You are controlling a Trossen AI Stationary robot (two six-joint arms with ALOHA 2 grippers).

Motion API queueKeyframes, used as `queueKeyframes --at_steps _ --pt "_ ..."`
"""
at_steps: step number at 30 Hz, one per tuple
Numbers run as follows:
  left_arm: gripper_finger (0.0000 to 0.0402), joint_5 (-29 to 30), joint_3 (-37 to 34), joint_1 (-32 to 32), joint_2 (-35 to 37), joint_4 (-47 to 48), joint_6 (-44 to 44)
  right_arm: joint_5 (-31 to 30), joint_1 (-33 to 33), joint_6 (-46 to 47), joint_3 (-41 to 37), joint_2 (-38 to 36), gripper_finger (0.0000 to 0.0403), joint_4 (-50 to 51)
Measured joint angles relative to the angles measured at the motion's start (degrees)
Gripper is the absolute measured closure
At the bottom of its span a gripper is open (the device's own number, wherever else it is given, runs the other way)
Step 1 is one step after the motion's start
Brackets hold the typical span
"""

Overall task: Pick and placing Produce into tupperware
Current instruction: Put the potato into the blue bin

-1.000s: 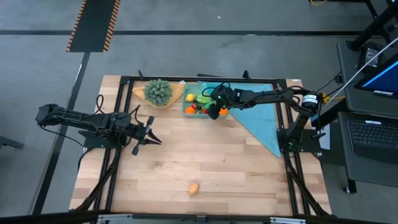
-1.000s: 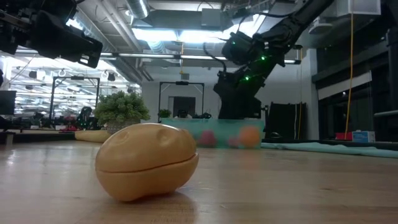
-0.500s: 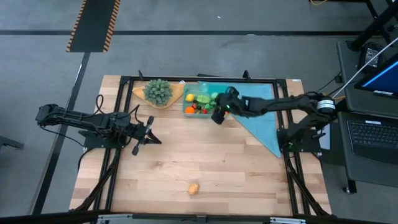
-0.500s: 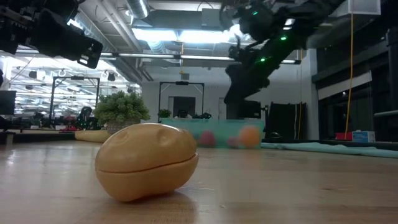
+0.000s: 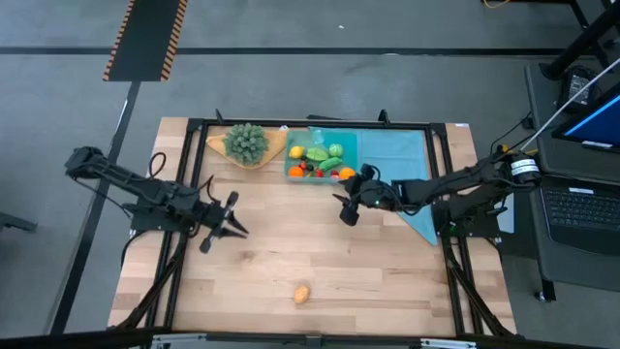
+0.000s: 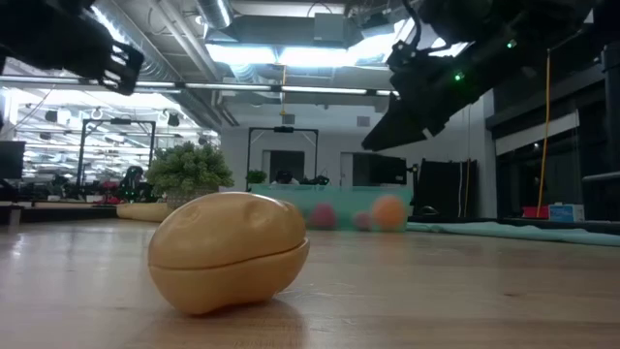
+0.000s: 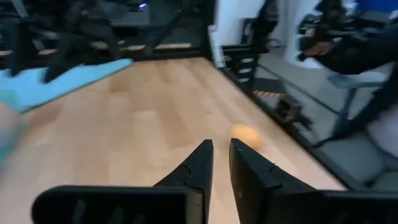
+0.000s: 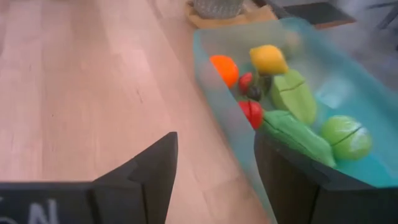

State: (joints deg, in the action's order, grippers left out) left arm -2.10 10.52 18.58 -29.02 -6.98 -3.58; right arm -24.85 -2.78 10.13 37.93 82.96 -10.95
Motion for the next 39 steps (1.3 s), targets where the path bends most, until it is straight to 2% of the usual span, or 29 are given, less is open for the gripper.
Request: queueKeyframes --at_steps 2,8,12,18,22,25,29,34,39 --pt "0.0350 2.6 0.1 3.9 0.0 -1.0 -0.4 -2.4 -1.0 -0.1 0.0 -0.4 0.0189 0.0" --pt "0.0335 16.9 3.3 15.3 -3.9 -0.2 -0.6 -4.1 -3.2 0.1 0.0 -0.6 0.0187 -0.1" --pt "0.0326 22.1 5.6 20.1 -8.8 0.1 -3.6 -4.2 -4.6 0.2 0.0 -0.6 0.0190 -0.7" --pt "0.0315 26.8 10.6 24.6 -18.9 -0.4 -8.3 -4.5 -6.8 0.2 0.0 -0.6 0.0186 -1.2" --pt "0.0309 30.9 16.8 28.4 -26.6 0.0 -8.8 -10.4 -8.7 0.2 0.0 -0.6 0.0186 -1.2" --pt "0.0304 36.4 22.3 31.4 -31.9 3.6 -11.9 -13.3 -10.2 0.1 0.0 -0.6 0.0186 -1.2" --pt "0.0298 42.0 29.3 34.5 -39.1 7.9 -18.5 -13.5 -11.7 0.0 0.0 -0.6 0.0186 -1.0" --pt "0.0292 44.9 37.9 36.6 -48.2 12.0 -24.4 -13.7 -13.2 -0.1 0.0 -0.6 0.0186 -1.0" --pt "0.0285 47.4 46.9 36.9 -55.9 21.5 -33.9 -13.7 -14.8 0.4 0.0 -0.6 0.0186 -1.0"
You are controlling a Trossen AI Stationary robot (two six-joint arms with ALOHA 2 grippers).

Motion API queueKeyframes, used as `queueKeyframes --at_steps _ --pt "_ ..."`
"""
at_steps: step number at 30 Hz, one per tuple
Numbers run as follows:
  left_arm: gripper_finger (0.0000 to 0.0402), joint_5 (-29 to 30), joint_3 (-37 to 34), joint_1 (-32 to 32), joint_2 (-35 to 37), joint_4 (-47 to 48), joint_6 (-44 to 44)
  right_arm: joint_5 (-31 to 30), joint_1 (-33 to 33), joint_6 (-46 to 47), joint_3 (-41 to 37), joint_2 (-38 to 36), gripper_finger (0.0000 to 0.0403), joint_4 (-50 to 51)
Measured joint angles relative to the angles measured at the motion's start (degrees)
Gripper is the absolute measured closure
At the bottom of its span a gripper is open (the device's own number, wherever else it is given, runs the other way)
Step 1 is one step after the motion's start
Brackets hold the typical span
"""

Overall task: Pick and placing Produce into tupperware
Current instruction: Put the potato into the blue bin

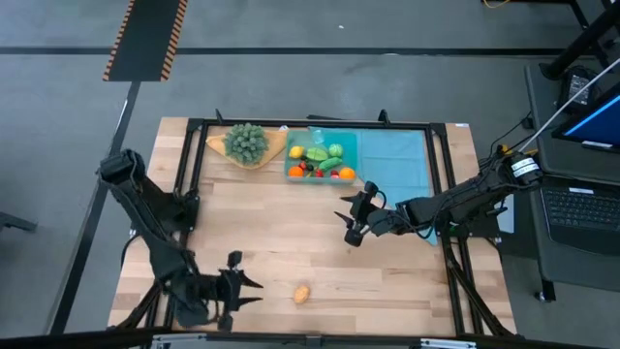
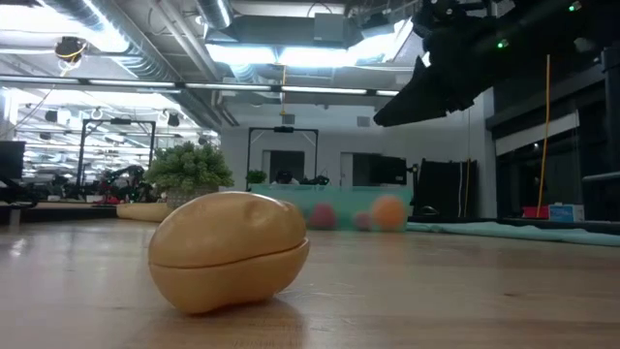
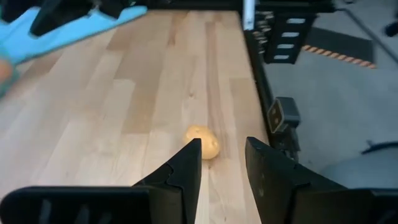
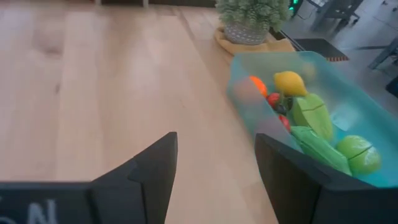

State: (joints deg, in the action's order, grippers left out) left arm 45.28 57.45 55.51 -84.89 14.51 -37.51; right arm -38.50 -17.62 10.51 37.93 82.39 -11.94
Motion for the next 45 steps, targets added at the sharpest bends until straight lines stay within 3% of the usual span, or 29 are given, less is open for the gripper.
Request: queueKeyframes --at_steps 12,19,23,30,37,45 --pt "0.0274 0.1 19.0 -1.9 -15.1 14.1 -17.1 -2.4 -5.7 3.4 0.0 0.0 0.0185 0.1" --pt "0.0280 -4.5 26.4 -3.2 -21.8 27.9 -34.0 -6.0 -8.8 5.8 0.0 0.0 0.0185 0.1" --pt "0.0287 -10.4 28.4 -5.4 -24.3 32.6 -40.1 -6.2 -9.8 6.9 0.0 0.0 0.0185 0.1" --pt "0.0298 -16.0 28.7 -8.5 -25.2 32.9 -39.8 -6.9 -10.0 7.2 0.0 0.0 0.0185 0.1" --pt "0.0310 -16.3 28.7 -10.1 -25.2 32.6 -29.6 -7.1 -10.0 6.9 0.0 0.0 0.0185 0.0" --pt "0.0322 -16.3 28.7 -12.1 -25.2 31.9 -29.4 -7.1 -10.0 6.9 0.0 0.0 0.0185 0.0"
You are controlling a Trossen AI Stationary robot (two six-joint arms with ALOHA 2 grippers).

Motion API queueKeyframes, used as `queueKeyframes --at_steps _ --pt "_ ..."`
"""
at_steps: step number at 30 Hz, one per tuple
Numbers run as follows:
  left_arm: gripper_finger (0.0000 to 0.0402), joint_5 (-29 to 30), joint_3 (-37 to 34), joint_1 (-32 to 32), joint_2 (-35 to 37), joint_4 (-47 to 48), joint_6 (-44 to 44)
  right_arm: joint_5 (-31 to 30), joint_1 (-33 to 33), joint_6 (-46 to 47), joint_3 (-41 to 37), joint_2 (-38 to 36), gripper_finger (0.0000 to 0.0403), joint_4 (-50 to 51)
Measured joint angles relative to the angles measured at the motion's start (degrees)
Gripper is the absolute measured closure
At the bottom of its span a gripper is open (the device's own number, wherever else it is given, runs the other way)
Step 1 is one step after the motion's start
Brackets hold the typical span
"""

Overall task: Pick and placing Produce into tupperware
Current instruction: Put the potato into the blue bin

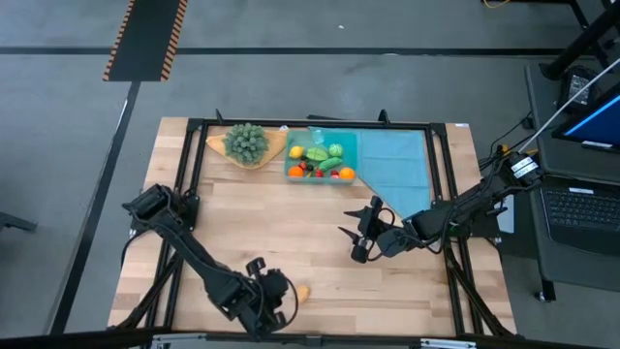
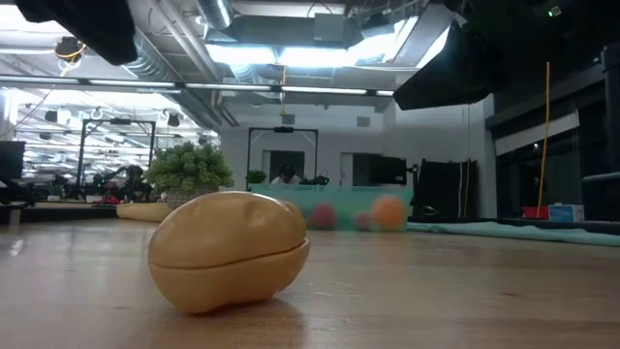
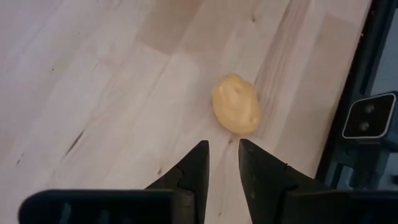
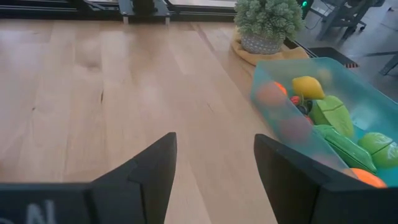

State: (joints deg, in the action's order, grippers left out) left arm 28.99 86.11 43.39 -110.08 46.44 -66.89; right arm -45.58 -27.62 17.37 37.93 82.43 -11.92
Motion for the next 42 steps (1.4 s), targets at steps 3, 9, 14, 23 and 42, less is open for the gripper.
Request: queueKeyframes --at_steps 3,9,14,23,42 --pt "0.0327 0.0 0.0 -0.4 0.0 -0.1 1.1 0.0 0.0 0.0 0.0 0.0 0.0185 0.0" --pt "0.0314 0.0 0.0 -0.4 0.0 -0.8 1.5 0.0 0.0 0.0 0.0 0.0 0.0185 0.0" --pt "0.0253 0.1 0.0 -0.2 0.0 -1.6 1.2 0.0 0.0 0.0 0.0 0.0 0.0185 0.0" --pt "0.0135 0.0 0.0 -0.2 0.0 -3.0 1.1 0.0 0.0 0.0 0.0 0.0 0.0185 0.0" --pt "0.0097 -1.6 0.0 -1.1 0.1 -12.7 4.4 0.1 -0.3 0.1 0.0 0.0 0.0185 0.2"
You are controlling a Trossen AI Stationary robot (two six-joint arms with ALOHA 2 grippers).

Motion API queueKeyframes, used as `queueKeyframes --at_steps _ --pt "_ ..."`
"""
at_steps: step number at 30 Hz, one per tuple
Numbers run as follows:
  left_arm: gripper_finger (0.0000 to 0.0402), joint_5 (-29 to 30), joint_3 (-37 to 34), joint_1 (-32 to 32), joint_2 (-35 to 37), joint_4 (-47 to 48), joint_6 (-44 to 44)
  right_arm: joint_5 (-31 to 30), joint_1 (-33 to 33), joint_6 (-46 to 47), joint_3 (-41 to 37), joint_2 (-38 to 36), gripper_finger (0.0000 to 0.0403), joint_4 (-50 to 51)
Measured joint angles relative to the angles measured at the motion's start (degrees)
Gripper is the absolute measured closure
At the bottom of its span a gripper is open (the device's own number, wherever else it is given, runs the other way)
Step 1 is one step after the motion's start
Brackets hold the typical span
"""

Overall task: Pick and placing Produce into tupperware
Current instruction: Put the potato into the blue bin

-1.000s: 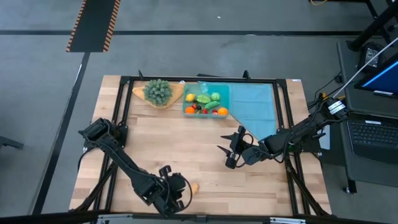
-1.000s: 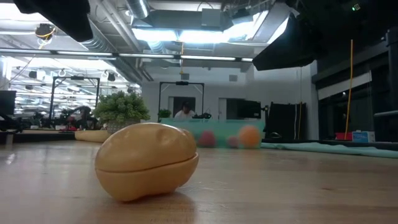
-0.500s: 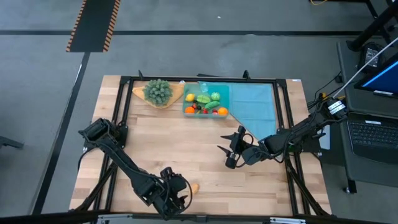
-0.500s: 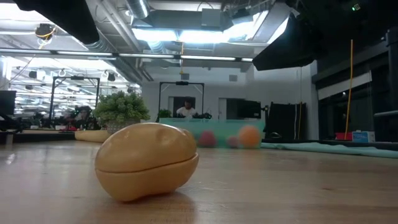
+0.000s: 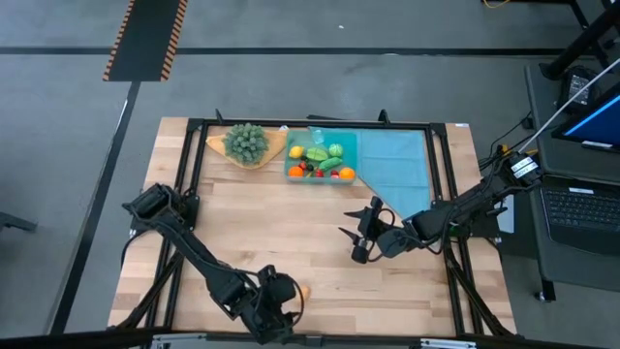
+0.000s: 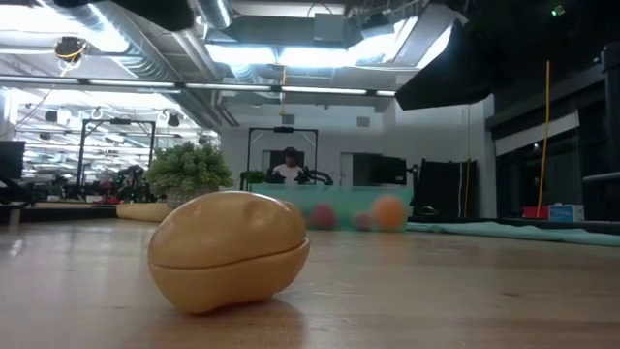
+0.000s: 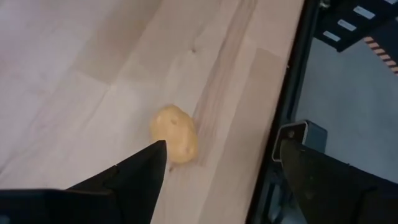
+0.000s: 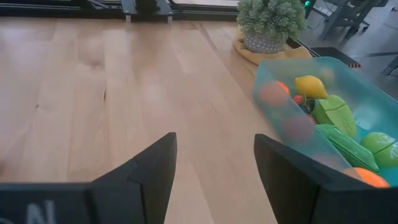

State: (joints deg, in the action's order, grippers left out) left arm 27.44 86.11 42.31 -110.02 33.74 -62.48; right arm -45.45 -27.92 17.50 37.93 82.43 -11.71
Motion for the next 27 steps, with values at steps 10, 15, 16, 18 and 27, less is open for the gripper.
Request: queueKeyframes --at_steps 10,15,16,18,27 --pt "0.0095 0.2 0.0 -2.1 -1.5 -4.0 0.5 0.0 -2.7 0.0 0.0 0.0 0.0185 0.4" --pt "0.0099 0.2 0.0 -2.3 -3.9 -3.7 -0.3 0.0 -3.7 0.4 0.0 0.0 0.0185 0.7" --pt "0.0098 0.6 0.0 -2.3 -4.3 -3.8 -0.3 0.0 -4.0 0.5 0.0 0.0 0.0185 0.7" --pt "0.0095 1.9 0.0 -2.3 -4.9 -3.8 -0.4 0.0 -4.6 1.1 0.0 0.0 0.0185 0.7" --pt "0.0099 3.4 0.0 -2.3 -6.8 -2.7 -1.0 0.0 -7.9 2.0 0.0 0.0 0.0185 0.8"
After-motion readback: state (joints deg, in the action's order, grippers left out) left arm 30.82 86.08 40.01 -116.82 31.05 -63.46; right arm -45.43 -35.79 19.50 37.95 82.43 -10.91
